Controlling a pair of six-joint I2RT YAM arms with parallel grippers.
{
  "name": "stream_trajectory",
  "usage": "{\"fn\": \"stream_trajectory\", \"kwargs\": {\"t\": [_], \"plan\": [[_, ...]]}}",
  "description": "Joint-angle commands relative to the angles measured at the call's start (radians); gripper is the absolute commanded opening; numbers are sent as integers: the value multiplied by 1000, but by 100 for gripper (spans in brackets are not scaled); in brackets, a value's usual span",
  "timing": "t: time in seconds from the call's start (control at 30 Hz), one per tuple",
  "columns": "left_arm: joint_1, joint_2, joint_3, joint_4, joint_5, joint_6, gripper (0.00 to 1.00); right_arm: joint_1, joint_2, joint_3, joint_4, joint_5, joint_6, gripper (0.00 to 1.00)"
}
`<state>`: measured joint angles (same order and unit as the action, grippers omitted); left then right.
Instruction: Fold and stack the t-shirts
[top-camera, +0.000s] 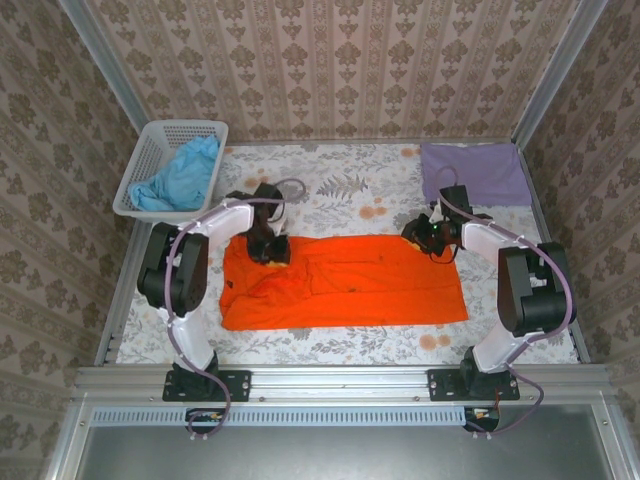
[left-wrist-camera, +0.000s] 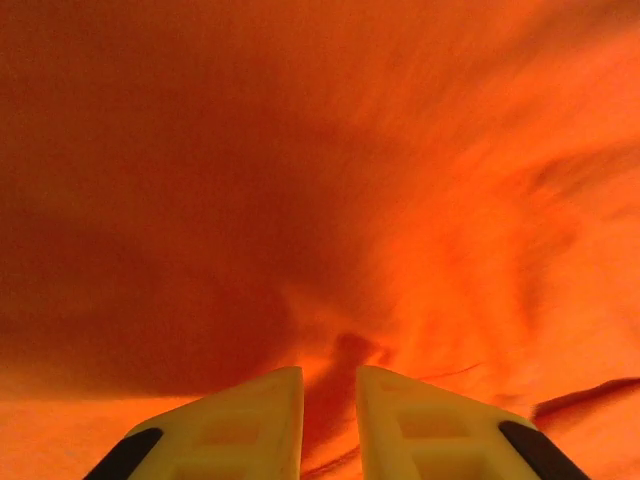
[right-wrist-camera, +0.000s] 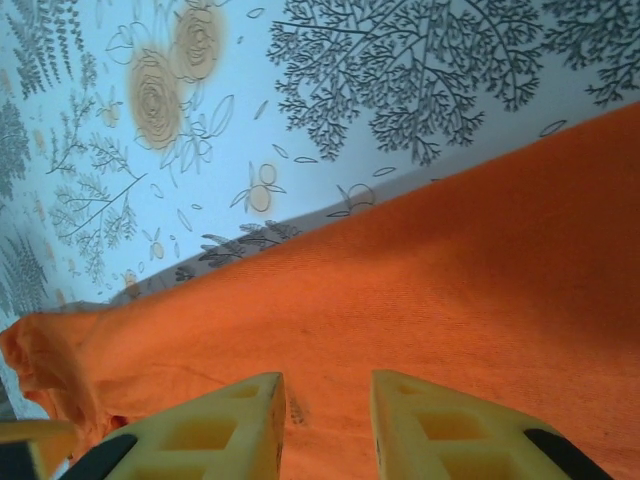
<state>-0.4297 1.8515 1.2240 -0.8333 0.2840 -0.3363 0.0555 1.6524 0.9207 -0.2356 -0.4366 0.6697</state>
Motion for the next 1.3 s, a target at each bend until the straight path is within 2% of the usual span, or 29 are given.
{"fn": "stream_trajectory", "kwargs": {"t": [0.0, 0.23, 0.33, 0.47, 0.6, 0.73, 0.9, 1.1, 1.2, 1.27], "plan": [[3, -69, -63, 27, 71, -7, 21, -2, 7, -11, -20, 19, 4, 30], [0, -174, -173, 3, 122, 35, 20, -25, 3, -16, -30, 26, 4, 30], [10, -204, -153, -21, 76, 48, 20, -35, -7, -12, -30, 26, 13, 30], [72, -202, -46, -40, -1, -1, 21, -40, -20, 5, -38, 34, 17, 31], [147, -122, 64, -6, -41, -79, 23, -41, 6, 29, -53, 45, 15, 30], [167, 28, 188, -1, -83, -85, 21, -42, 45, 59, -86, 83, 15, 28], [170, 195, 286, -50, -237, -58, 19, -85, 70, 56, -138, 186, 54, 27], [176, 260, 277, -45, -363, -67, 20, -161, 116, 27, -128, 159, 90, 27], [175, 283, 300, -39, -385, -72, 20, -189, 128, 30, -133, 133, 96, 26], [175, 308, 341, -43, -384, -75, 20, -196, 121, 35, -154, 160, 103, 26]]}}
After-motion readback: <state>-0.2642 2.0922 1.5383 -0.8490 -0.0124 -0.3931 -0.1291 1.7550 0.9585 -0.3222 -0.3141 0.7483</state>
